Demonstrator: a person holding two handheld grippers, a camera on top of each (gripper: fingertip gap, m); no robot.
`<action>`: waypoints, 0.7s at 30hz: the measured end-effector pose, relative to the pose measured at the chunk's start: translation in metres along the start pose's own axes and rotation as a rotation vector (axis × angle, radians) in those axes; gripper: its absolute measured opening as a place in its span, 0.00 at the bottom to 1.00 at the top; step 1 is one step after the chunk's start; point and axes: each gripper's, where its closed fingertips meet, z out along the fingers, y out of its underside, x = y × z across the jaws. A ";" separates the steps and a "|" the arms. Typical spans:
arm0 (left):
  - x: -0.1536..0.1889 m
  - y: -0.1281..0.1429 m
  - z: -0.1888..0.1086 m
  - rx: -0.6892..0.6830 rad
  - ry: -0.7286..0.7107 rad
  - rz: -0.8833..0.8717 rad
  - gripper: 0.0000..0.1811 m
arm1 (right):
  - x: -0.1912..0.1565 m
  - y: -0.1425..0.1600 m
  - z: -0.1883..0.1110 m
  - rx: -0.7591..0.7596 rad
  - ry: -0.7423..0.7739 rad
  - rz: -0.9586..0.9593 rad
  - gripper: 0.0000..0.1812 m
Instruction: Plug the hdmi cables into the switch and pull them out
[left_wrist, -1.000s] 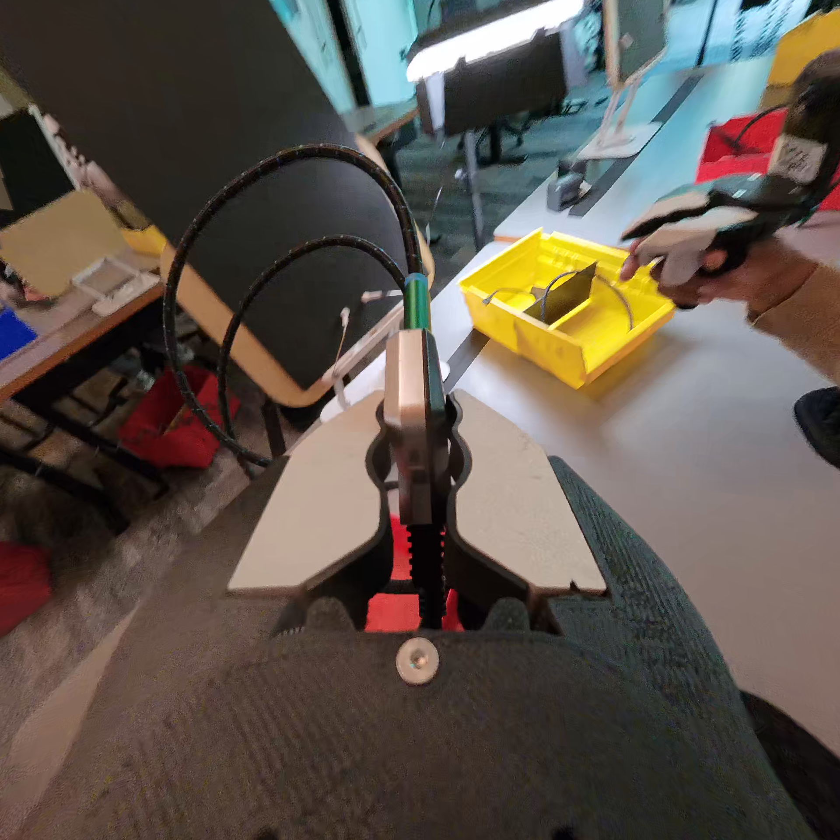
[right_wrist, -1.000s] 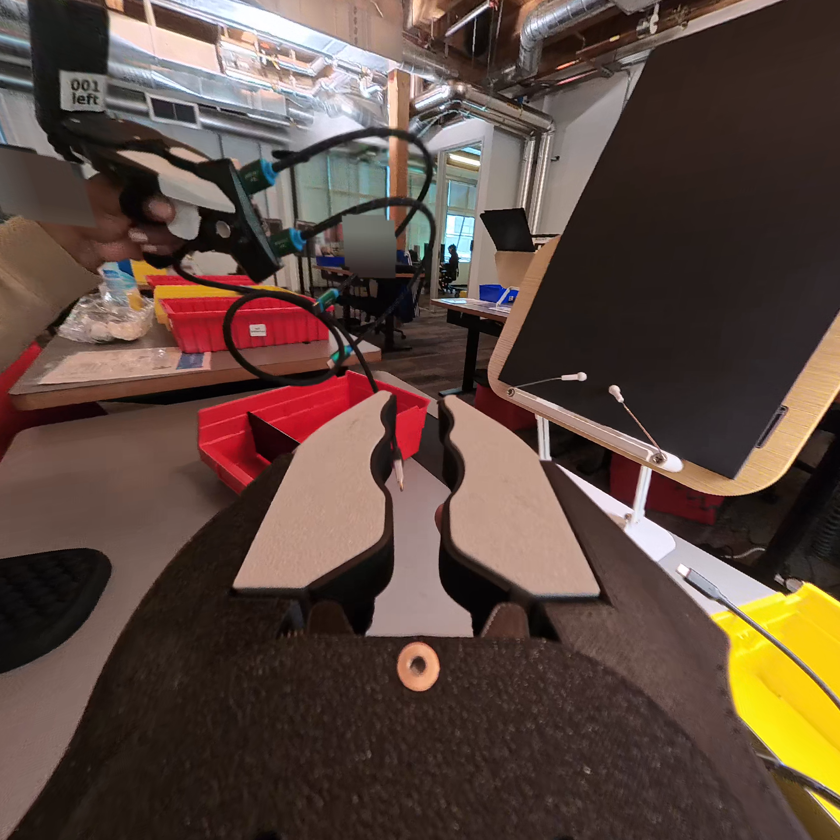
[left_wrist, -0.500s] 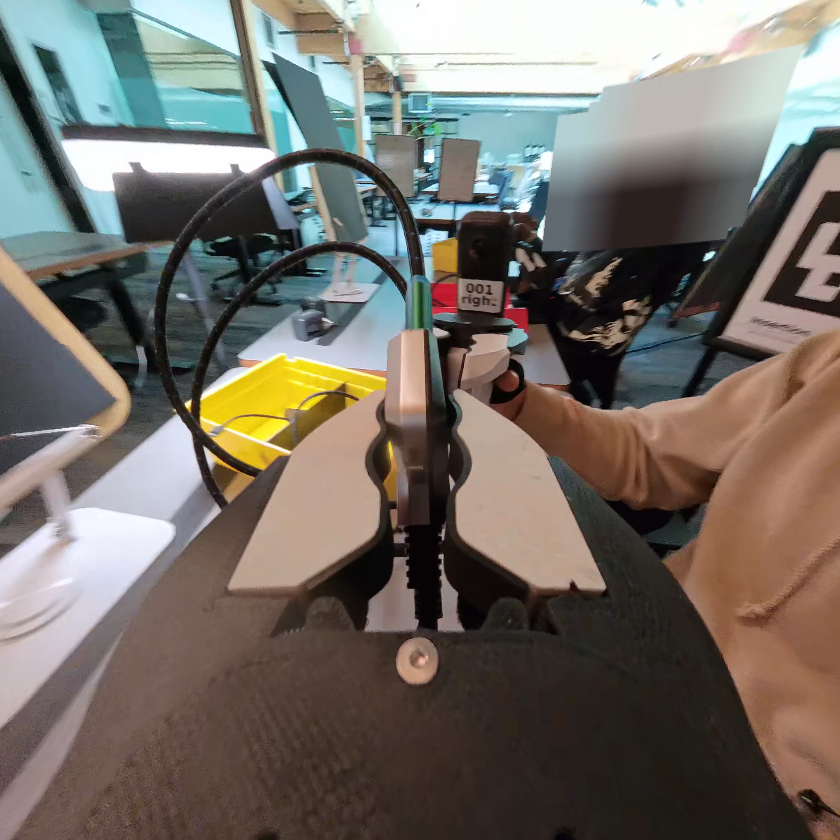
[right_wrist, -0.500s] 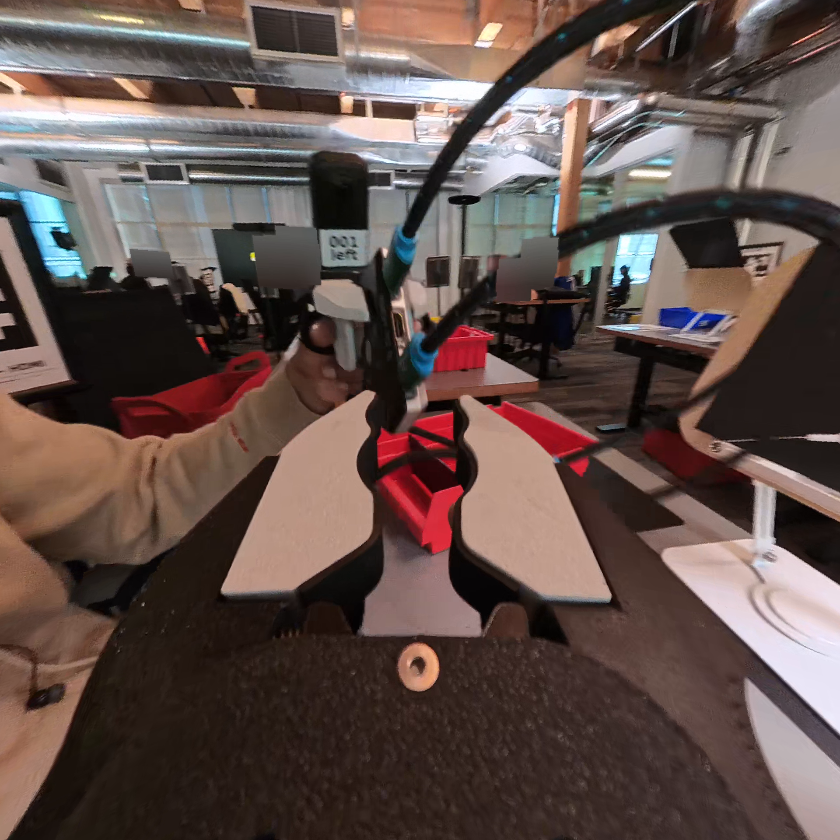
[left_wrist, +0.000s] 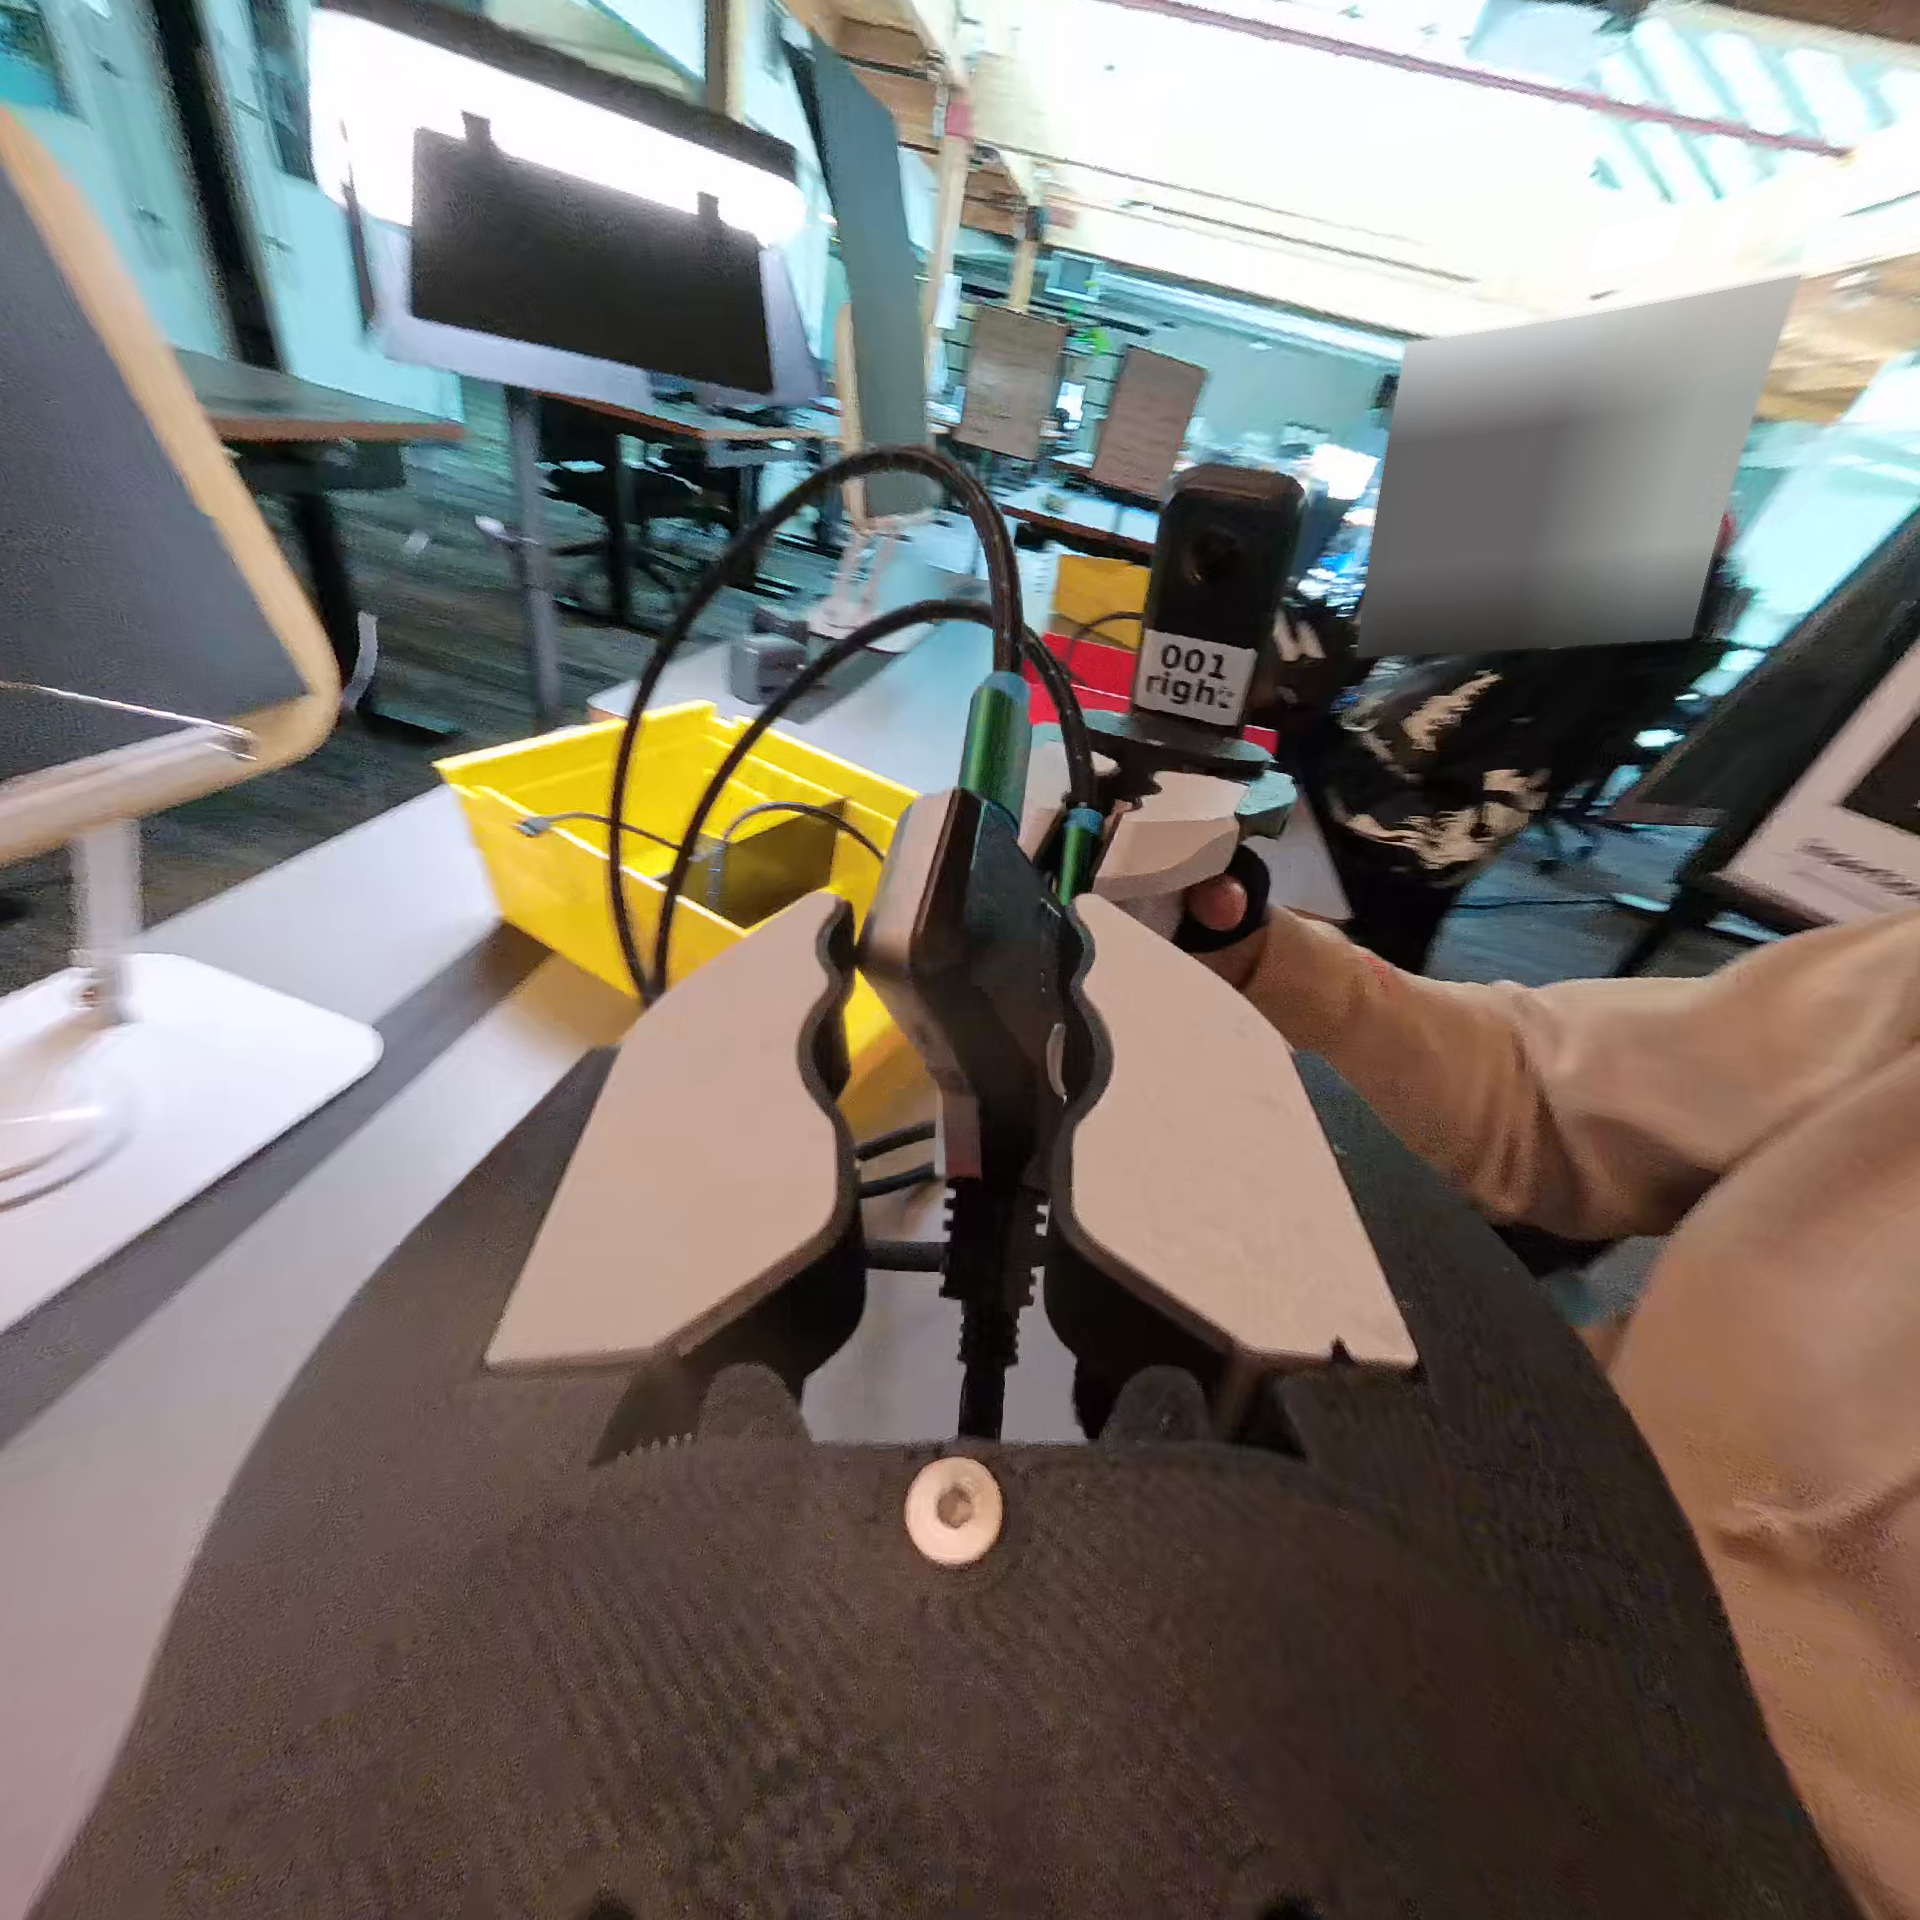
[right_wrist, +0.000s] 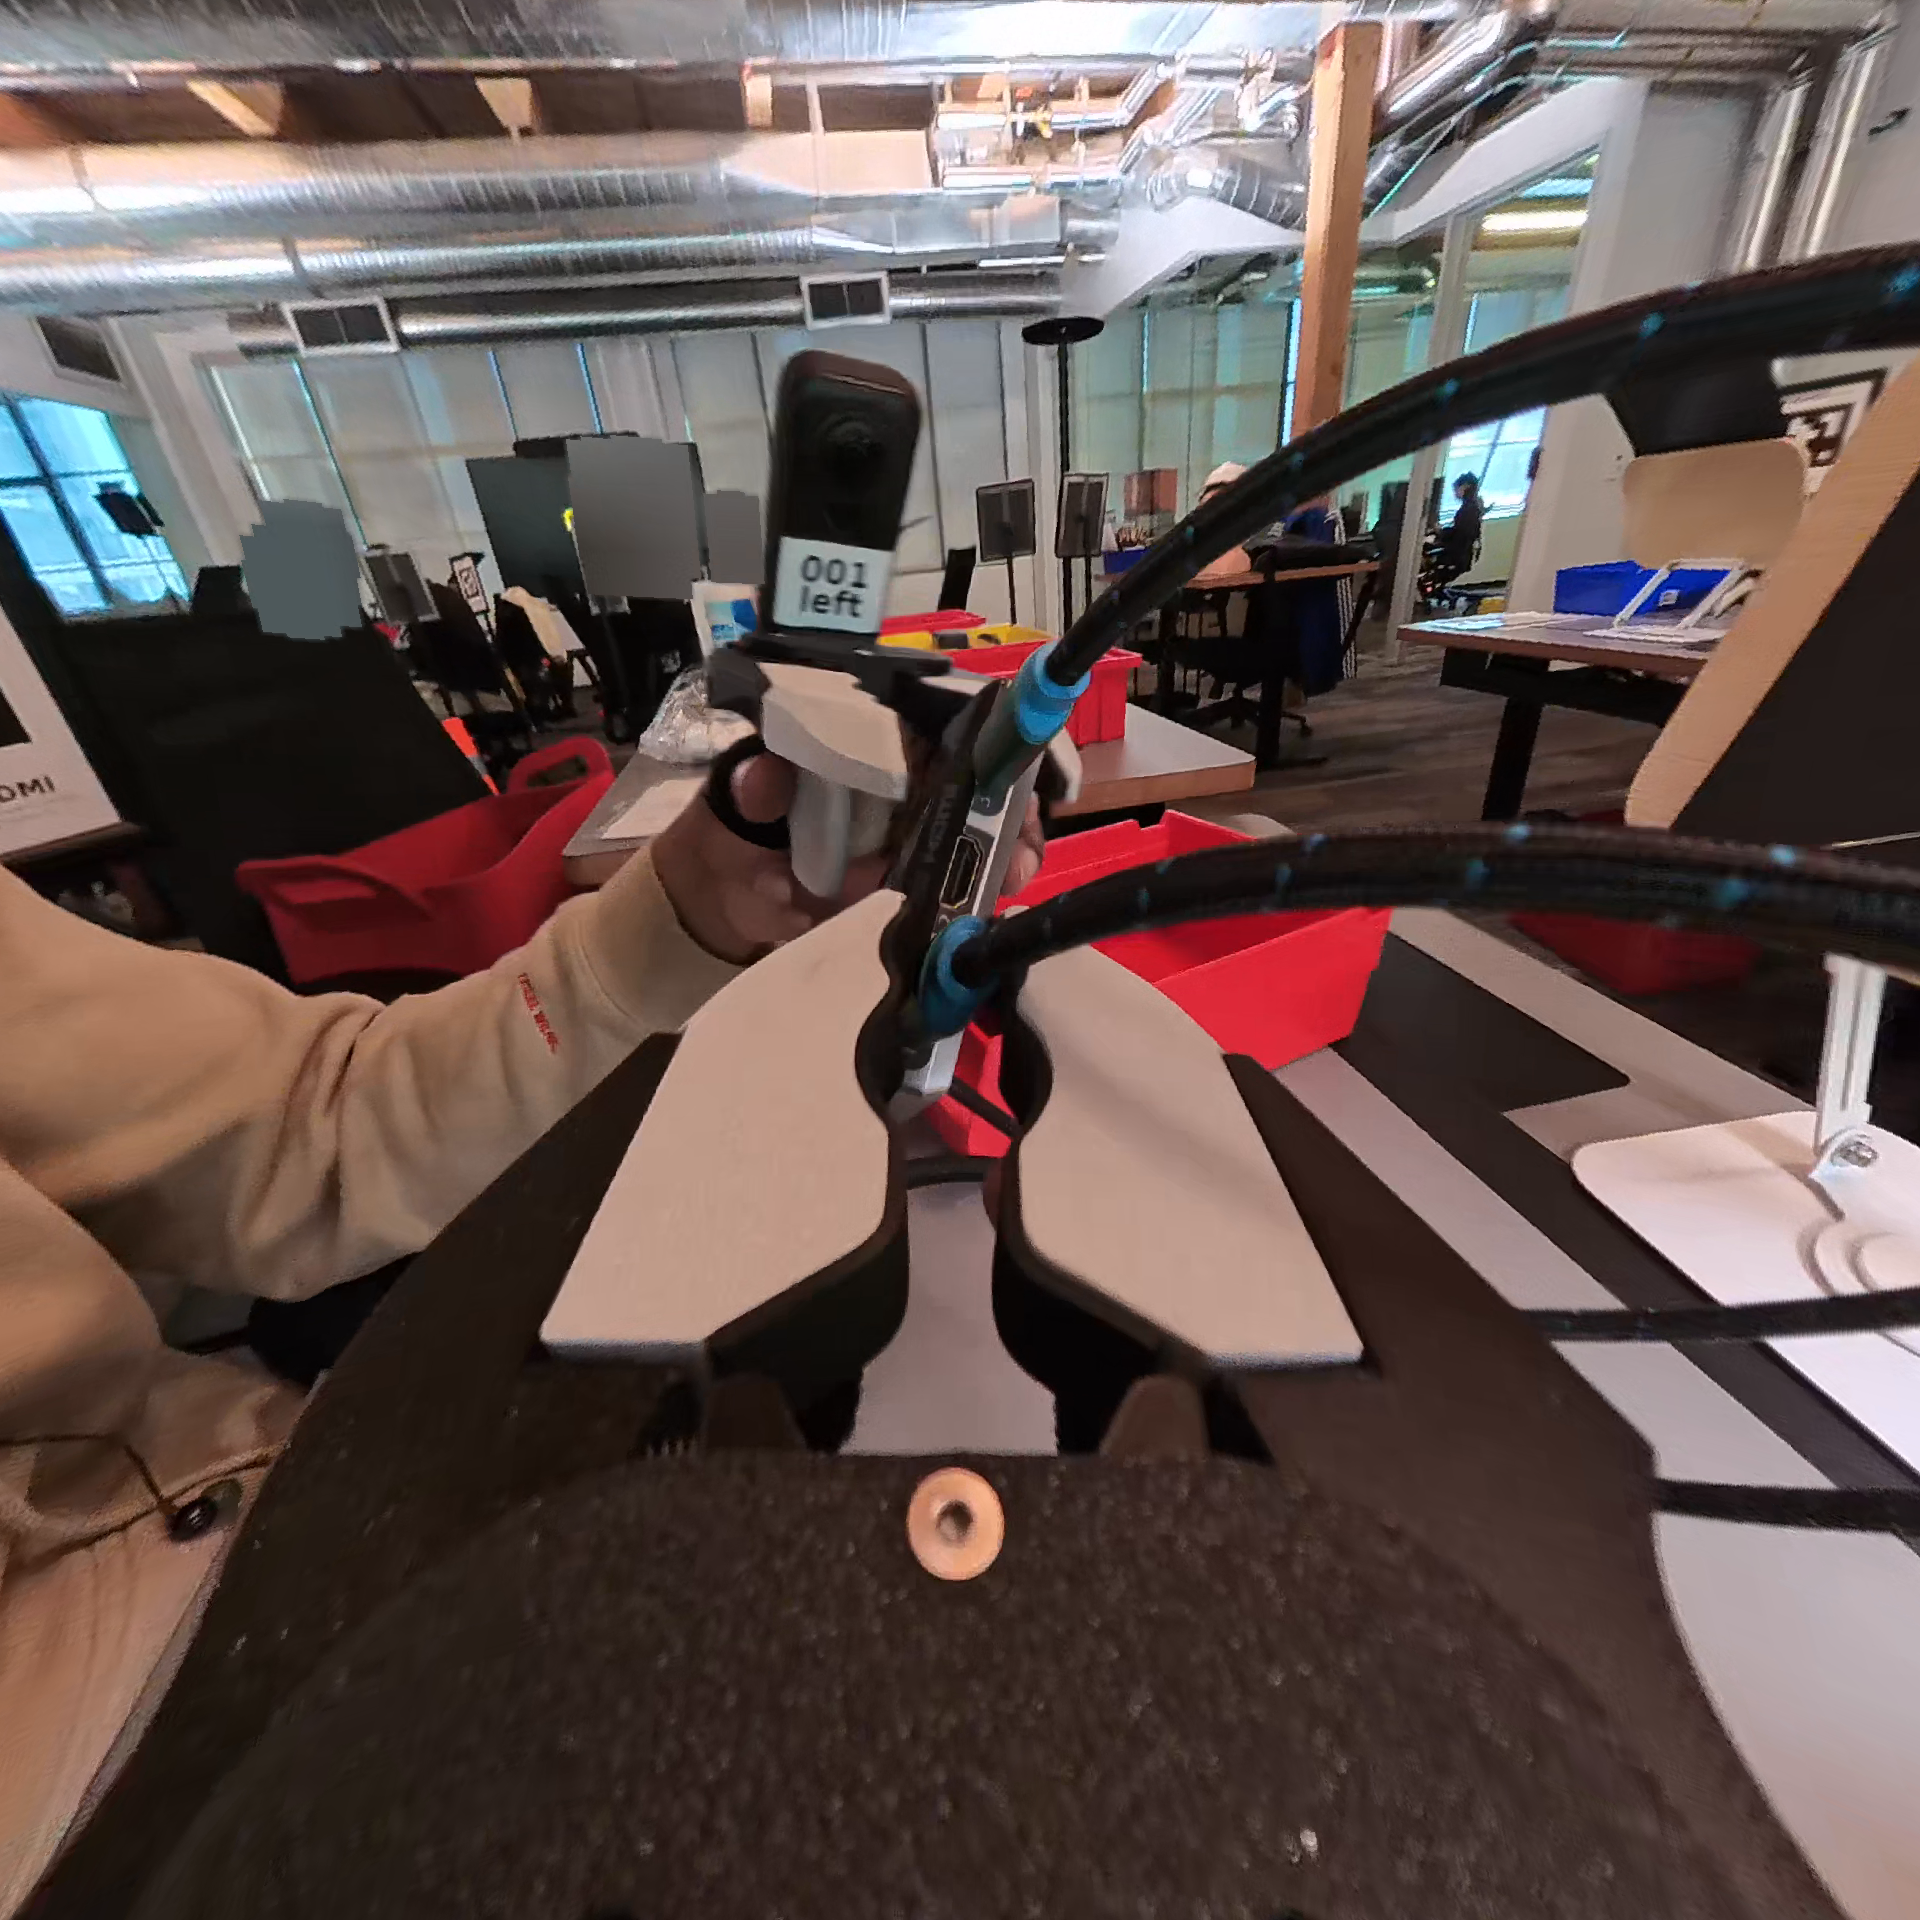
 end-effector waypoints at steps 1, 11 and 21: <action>0.000 -0.004 -0.004 0.006 -0.036 0.028 0.22 | 0.002 -0.001 -0.001 0.013 0.009 0.003 0.07; 0.057 -0.002 0.015 -0.056 0.071 0.107 0.17 | 0.038 -0.024 -0.033 0.157 0.138 0.072 0.07; 0.062 0.028 0.096 0.225 0.326 -0.389 0.23 | 0.018 -0.062 -0.045 0.323 0.101 0.032 0.07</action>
